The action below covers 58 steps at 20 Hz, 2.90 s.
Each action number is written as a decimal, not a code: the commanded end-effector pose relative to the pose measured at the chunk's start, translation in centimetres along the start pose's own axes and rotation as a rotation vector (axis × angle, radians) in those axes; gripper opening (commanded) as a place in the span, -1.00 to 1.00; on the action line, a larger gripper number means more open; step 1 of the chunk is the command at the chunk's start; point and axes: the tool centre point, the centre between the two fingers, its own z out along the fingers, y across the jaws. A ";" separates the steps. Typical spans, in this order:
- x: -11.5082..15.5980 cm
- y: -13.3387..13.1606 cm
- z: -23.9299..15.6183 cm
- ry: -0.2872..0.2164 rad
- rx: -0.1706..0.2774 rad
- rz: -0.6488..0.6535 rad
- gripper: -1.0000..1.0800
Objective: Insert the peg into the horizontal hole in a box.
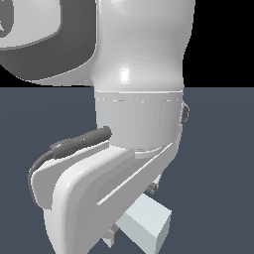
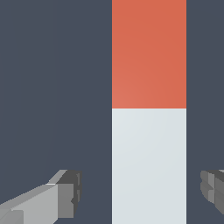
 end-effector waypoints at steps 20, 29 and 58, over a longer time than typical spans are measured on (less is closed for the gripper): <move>0.1 0.1 1.5 0.001 0.000 0.003 -1.00; 2.4 0.7 1.1 0.000 0.000 0.070 -1.00; 17.6 9.6 -2.3 0.000 -0.001 0.558 -1.00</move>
